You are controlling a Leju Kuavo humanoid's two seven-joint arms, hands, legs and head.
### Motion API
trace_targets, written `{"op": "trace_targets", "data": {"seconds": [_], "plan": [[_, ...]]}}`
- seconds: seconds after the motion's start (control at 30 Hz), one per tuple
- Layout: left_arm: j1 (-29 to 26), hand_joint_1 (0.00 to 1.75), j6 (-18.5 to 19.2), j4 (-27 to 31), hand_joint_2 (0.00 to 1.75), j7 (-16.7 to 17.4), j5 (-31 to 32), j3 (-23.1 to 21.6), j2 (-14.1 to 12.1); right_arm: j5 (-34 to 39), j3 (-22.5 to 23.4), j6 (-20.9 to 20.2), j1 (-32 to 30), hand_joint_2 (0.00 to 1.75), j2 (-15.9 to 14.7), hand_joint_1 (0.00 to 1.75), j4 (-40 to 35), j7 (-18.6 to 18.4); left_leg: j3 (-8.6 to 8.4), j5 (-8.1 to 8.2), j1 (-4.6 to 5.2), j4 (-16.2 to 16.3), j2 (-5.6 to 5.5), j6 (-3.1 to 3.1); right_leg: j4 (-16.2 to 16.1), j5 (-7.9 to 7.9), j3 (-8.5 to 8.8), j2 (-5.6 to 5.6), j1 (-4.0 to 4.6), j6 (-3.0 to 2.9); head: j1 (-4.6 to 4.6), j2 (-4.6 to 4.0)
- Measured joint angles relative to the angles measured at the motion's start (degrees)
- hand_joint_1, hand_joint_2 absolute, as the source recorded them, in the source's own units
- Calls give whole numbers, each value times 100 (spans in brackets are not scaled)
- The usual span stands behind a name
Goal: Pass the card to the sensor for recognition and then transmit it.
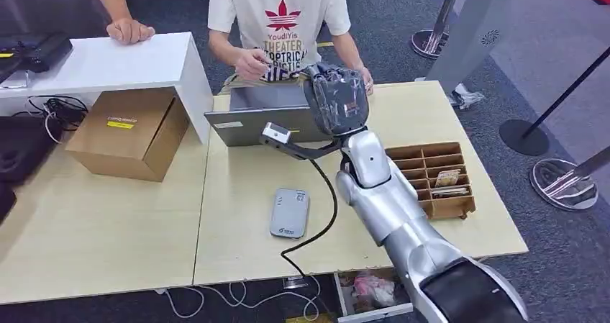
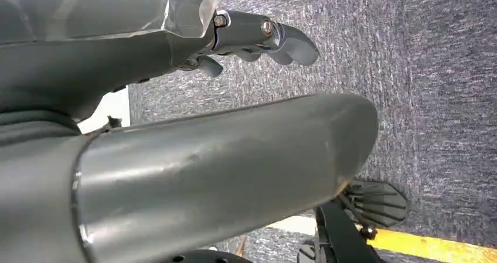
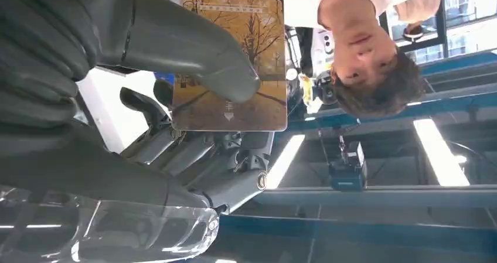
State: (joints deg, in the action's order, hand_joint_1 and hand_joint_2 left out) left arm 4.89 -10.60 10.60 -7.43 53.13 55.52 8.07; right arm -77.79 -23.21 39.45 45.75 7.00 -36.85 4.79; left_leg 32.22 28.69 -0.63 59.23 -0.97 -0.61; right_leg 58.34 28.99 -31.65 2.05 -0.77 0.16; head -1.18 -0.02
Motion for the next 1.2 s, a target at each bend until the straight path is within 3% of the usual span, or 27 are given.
{"op": "trace_targets", "data": {"seconds": [0.87,0.9,0.93,1.2], "plan": [[25,0,-31,0,0,2,17,33,33,-103,109,4,194,175,83,175,378,-160,0,0,0,0,0,0,0,0,-1,0,0,0,0,0],[26,0,-31,0,0,2,18,33,33,-103,111,4,194,175,83,138,382,-160,0,0,0,0,0,0,0,0,-1,0,0,0,0,0],[26,0,-31,0,0,2,24,33,31,-103,114,4,193,175,81,0,382,-160,0,0,0,0,0,0,0,0,-1,0,0,0,0,0],[26,0,-31,0,0,2,35,33,31,-116,133,4,193,175,81,0,385,-179,0,0,0,0,0,0,0,0,-1,0,0,0,0,0]]}}
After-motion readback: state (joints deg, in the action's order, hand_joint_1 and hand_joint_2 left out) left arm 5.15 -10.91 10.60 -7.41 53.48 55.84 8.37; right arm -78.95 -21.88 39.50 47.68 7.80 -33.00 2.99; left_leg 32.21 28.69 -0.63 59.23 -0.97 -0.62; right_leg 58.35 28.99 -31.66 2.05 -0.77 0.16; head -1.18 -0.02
